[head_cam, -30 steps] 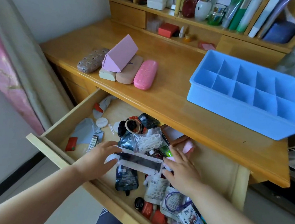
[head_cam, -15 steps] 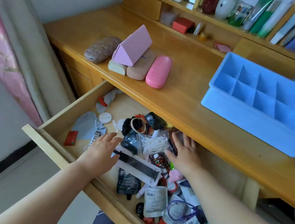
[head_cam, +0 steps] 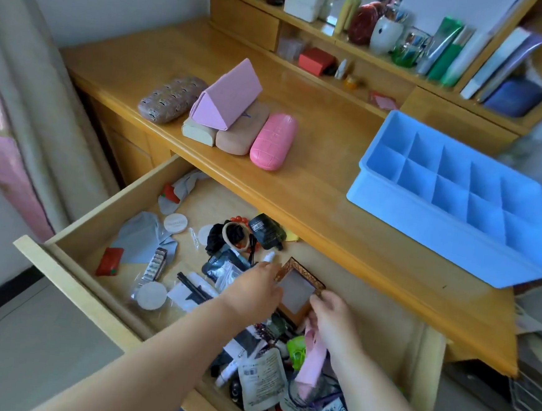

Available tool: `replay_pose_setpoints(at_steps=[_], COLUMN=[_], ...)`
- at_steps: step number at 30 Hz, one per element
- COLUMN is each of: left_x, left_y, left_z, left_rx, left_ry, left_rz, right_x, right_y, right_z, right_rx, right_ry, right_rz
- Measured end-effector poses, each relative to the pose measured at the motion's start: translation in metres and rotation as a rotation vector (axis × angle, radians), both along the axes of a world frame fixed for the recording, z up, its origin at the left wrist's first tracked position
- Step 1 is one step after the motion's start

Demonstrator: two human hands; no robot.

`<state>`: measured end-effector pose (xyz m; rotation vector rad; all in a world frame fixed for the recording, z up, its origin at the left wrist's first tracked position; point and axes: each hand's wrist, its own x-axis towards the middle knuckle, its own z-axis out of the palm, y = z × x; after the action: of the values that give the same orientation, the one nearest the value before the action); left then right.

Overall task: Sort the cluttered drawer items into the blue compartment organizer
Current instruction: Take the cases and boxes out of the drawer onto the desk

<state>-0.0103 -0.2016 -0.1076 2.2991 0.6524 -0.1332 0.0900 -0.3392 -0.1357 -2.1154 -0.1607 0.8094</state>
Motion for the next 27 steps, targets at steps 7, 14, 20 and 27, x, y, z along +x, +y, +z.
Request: replay_pose_setpoints(at_steps=[7, 14, 20, 27], left_x=[0.016, -0.037, -0.05, -0.029], left_y=[0.002, -0.015, -0.004, -0.012], left_z=[-0.011, 0.015, 0.055, 0.086], left_rx=[-0.131, -0.399, -0.684, -0.339], left_ry=[0.136, -0.387, -0.602, -0.304], left_rz=[0.194, 0.432, 0.483, 0.23], right_x=[0.006, -0.01, -0.018, -0.025], right_y=[0.002, 0.013, 0.02, 0.025], right_z=[0.007, 0.049, 0.079, 0.097], right_rx=[0.205, 0.335, 0.648, 0.775], right_ry=[0.291, 0.166, 0.507, 0.773], right_rz=[-0.04, 0.096, 0.121, 0.212])
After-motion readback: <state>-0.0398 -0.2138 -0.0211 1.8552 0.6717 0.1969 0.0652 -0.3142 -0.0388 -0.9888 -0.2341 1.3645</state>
